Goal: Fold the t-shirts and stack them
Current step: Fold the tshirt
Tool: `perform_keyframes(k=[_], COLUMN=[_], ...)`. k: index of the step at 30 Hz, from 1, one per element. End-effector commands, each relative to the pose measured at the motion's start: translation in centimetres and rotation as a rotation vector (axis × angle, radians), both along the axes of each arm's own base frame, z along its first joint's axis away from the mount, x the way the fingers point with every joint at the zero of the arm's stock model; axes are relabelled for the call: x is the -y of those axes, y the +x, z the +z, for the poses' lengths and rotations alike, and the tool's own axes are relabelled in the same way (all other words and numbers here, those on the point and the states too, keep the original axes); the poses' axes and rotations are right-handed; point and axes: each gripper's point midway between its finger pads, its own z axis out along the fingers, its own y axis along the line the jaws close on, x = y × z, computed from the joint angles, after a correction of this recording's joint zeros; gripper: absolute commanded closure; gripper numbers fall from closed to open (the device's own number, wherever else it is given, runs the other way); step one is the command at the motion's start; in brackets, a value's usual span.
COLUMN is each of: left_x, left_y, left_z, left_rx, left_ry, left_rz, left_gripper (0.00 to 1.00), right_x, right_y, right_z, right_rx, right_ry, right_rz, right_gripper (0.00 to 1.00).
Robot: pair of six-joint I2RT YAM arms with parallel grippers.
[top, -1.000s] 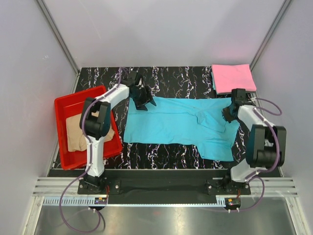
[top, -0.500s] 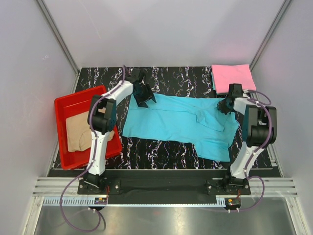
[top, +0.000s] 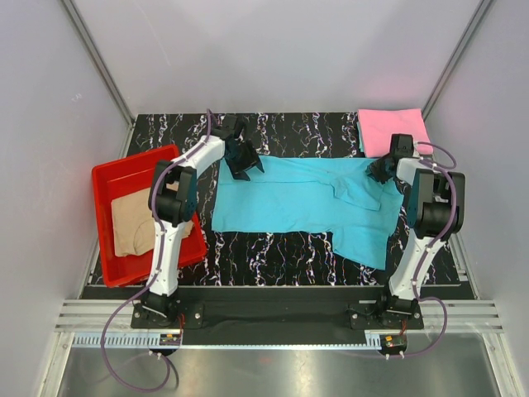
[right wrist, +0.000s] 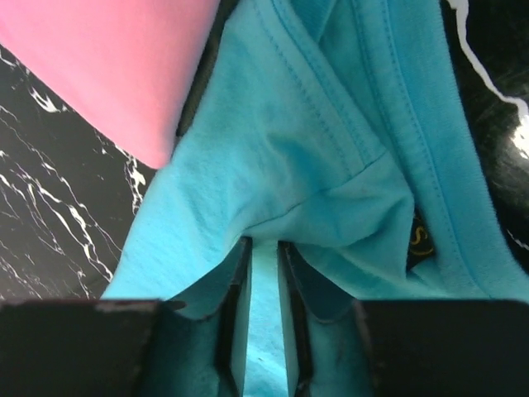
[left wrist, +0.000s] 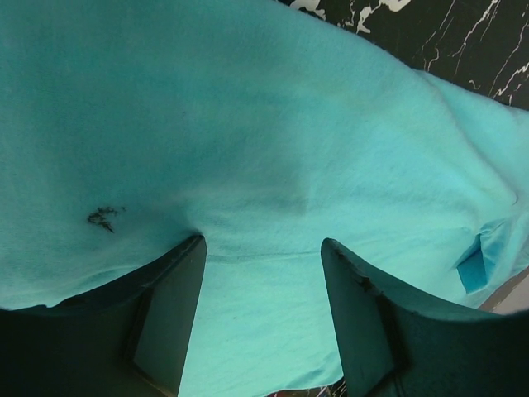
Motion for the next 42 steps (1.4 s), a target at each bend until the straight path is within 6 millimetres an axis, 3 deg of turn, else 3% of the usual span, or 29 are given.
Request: perform_keyframes(k=[1,3,4,5,6,7,8,10,11,12,14,15,17,18,21,22,26,28,37,40,42], left_x=[0.3,0.5,0.5,0.4,0.5,0.4,0.2,-0.4,-0.7,-1.1,-1.5,-1.8,-2.2,-2.5,-2.5,-2.6,-2.7,-2.7,-2.8,-2.5,-2.7], left_y=[1.1,1.1,1.1,0.9,0.3,-0.1,-0.7,-2.0,-2.7,-3.6,-4.9,-5.9,-6.9,-7.6,-8.7,-8.9,-9.5,-9.6,-9.5,-9.0,-8.6], left_z=[2.8,6.2,7.4,9.7,10.4,11.1,13.2,13.0,14.4,13.4,14.1,13.1,13.5,12.7,12.8,12.7,12.7,12.8,13.0,13.3,13.7], left_rx=[0.065,0.120,0.137,0.178,0.183,0.196,0.234,0.228,0.258,0.242,0.252,0.227,0.235,0.223,0.227,0.222,0.221,0.223,0.221,0.220,0.225], left_ry=[-0.035,-0.057,-0.062,-0.074,-0.083,-0.084,-0.093,-0.079,-0.086,-0.072,-0.075,-0.062,-0.060,-0.053,-0.069,-0.068,-0.074,-0.080,-0.078,-0.093,-0.093], left_rz=[-0.038,-0.061,-0.064,-0.068,-0.079,-0.079,-0.082,-0.084,-0.088,-0.093,-0.104,-0.118,-0.129,-0.132,-0.133,-0.133,-0.122,-0.116,-0.101,-0.093,-0.088], left_gripper=[0.35,0.34,0.34,0.33,0.33,0.33,0.33,0.33,0.32,0.32,0.32,0.32,0.32,0.32,0.33,0.33,0.33,0.33,0.33,0.33,0.33], right_x=[-0.2,0.2,0.1,0.0,-0.4,-0.6,-1.4,-3.3,-4.1,-4.2,-3.9,-3.9,-4.3,-4.5,-4.5,-3.8,-3.2,-3.1,-2.7,-2.7,-3.2], right_y=[-0.4,-1.0,-3.9,-5.2,-6.9,-9.8,-13.2,-15.7,-19.5,-20.8,-25.1,-26.1,-27.9,-28.2,-29.8,-30.9,-32.6,-33.3,-32.3,-31.2,-30.4], right_z=[3.5,7.3,6.9,7.3,8.3,7.7,7.0,6.0,4.3,3.6,2.1,1.7,1.0,0.9,0.9,0.8,1.1,0.3,0.0,-0.1,-1.2], right_rx=[0.005,-0.007,-0.129,-0.173,-0.201,-0.290,-0.336,-0.329,-0.360,-0.366,-0.408,-0.412,-0.388,-0.379,-0.402,-0.439,-0.469,-0.483,-0.496,-0.508,-0.518], right_ry=[0.000,0.000,0.015,0.025,0.069,0.082,0.117,0.242,0.265,0.287,0.248,0.252,0.264,0.273,0.255,0.208,0.160,0.153,0.113,0.084,0.106], right_rz=[0.049,-0.008,-0.040,-0.065,-0.127,-0.177,-0.211,-0.284,-0.312,-0.366,-0.427,-0.452,-0.459,-0.465,-0.469,-0.490,-0.526,-0.547,-0.549,-0.527,-0.500], right_gripper=[0.72,0.67,0.62,0.61,0.60,0.59,0.59,0.61,0.61,0.61,0.59,0.58,0.57,0.56,0.53,0.53,0.51,0.51,0.49,0.48,0.50])
